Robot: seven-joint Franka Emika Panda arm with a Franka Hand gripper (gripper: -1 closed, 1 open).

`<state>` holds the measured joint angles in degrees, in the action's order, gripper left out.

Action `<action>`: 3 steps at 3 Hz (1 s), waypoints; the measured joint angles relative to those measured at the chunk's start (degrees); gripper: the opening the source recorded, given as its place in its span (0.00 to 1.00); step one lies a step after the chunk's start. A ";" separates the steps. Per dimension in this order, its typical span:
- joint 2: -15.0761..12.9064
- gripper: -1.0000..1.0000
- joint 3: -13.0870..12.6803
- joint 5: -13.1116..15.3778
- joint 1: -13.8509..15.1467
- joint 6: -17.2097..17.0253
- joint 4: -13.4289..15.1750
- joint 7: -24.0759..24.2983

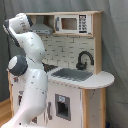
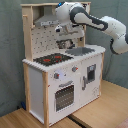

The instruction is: Play with the kitchen

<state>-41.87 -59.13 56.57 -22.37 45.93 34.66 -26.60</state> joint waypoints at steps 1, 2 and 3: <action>1.90 0.00 -0.48 -0.02 1.95 -4.51 0.00 2.40; 3.09 0.00 -2.30 -0.02 3.46 -8.36 0.01 6.36; 3.21 0.00 -3.74 -0.02 4.07 -9.26 0.09 11.96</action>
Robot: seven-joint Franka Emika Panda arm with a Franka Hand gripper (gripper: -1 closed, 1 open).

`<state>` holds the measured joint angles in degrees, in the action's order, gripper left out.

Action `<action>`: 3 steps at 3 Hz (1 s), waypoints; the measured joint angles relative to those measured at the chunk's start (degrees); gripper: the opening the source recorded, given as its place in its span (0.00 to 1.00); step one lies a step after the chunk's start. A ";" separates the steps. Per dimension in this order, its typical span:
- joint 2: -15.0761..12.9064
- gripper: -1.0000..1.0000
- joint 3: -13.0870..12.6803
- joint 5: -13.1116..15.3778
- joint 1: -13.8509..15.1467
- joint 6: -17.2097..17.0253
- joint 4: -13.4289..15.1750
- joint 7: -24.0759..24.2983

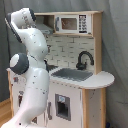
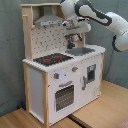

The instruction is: Play with the kitchen

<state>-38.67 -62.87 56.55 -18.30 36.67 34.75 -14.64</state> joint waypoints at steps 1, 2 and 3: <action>0.00 0.00 -1.22 0.00 0.23 0.00 0.01 5.84; -0.92 0.00 -6.56 -0.11 0.39 1.15 0.48 8.06; -2.74 0.00 -9.87 -0.11 0.26 5.37 2.12 8.03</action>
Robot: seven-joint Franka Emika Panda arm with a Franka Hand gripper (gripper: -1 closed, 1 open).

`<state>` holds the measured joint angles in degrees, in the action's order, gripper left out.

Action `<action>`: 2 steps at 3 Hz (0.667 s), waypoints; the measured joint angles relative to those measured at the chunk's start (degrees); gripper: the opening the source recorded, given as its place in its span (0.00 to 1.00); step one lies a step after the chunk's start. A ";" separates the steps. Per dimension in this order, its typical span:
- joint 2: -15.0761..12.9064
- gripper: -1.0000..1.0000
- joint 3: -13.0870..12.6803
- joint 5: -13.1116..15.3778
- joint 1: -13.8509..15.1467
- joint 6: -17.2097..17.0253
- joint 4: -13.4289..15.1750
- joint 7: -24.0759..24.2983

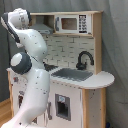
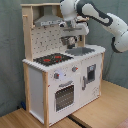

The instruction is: Play with the kitchen

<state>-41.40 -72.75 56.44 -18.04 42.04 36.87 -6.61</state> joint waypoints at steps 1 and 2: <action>-0.65 0.00 -0.81 0.00 0.09 4.91 3.01 0.00; -0.70 0.00 -0.81 0.05 0.25 10.02 6.03 0.20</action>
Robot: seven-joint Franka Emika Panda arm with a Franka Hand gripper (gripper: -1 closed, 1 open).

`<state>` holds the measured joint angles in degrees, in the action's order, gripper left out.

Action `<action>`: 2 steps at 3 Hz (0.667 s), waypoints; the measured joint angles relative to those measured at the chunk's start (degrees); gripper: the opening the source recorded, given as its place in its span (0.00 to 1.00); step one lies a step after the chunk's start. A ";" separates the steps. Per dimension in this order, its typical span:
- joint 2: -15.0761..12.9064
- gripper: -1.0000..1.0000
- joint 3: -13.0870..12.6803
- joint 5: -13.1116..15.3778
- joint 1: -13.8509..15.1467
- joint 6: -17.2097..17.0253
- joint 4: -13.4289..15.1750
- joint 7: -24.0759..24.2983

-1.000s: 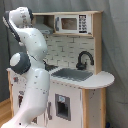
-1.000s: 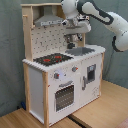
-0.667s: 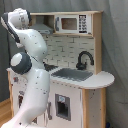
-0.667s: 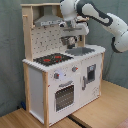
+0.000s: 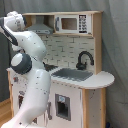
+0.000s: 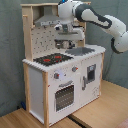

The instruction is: Play with the kitchen

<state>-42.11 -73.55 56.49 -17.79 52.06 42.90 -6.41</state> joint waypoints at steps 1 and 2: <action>0.02 0.00 0.04 0.07 1.63 3.81 3.01 2.75; 0.03 0.00 0.01 0.07 4.36 5.05 5.13 7.30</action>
<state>-42.07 -73.55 56.56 -13.43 57.11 48.03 0.89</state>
